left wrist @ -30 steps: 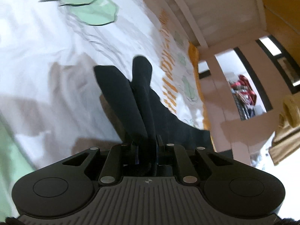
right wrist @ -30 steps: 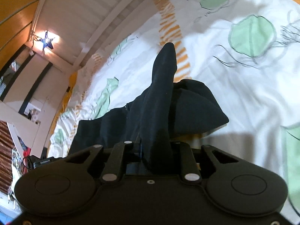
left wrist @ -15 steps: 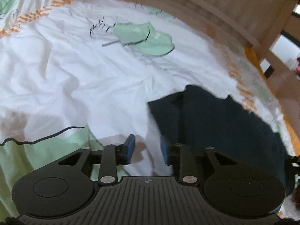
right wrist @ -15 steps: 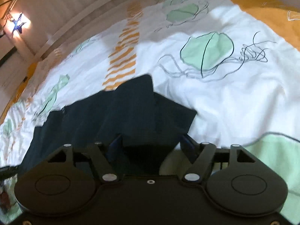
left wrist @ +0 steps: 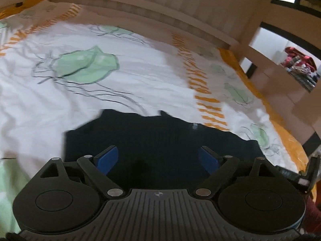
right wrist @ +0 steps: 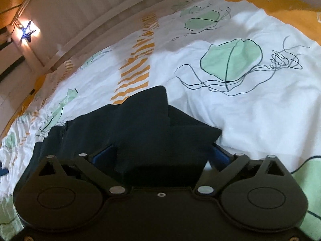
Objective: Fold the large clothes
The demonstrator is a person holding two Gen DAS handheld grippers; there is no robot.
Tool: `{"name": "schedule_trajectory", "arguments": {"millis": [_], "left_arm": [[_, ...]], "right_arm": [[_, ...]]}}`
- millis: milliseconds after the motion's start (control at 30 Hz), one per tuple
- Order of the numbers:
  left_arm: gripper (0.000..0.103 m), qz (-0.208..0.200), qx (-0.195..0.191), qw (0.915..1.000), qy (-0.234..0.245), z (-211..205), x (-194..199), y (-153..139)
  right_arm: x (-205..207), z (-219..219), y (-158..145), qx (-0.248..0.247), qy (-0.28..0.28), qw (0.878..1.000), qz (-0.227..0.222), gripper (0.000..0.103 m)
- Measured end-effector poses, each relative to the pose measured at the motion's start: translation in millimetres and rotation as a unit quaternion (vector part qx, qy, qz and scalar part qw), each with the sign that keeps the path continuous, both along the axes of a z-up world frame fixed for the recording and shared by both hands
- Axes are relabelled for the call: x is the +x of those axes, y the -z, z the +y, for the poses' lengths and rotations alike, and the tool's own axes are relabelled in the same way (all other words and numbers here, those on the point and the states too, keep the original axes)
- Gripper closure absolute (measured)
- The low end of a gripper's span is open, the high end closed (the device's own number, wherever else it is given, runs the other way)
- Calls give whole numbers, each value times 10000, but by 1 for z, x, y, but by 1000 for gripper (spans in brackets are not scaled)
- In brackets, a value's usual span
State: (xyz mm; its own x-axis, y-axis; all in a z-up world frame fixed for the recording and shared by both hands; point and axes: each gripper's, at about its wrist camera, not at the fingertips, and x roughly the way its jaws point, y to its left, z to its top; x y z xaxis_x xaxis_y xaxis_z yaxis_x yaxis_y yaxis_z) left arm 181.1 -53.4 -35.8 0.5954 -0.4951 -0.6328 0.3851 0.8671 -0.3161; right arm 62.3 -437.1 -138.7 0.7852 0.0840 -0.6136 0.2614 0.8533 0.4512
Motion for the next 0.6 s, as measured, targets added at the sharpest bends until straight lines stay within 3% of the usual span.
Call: {"name": "schedule_trajectory", "arguments": {"millis": [100,267,500,600], "left_arm": [[15,-164,160,9996,142,-33,-2,4],[14,-410,765,9958,300,-86,-1,16],[14,-194,1327,9905,291,-123,9,49],[8,-262,1543,9872,301,-128,7,61]], "right_arm": [[1,4,0,-113,-24,9999,18,1],[-1,2,1,-93,-23,10000,-20,1],[-1,2,1,-95,-29,9999,-33,1],[-1,2,1,-88,-28,10000,-34,1]]}}
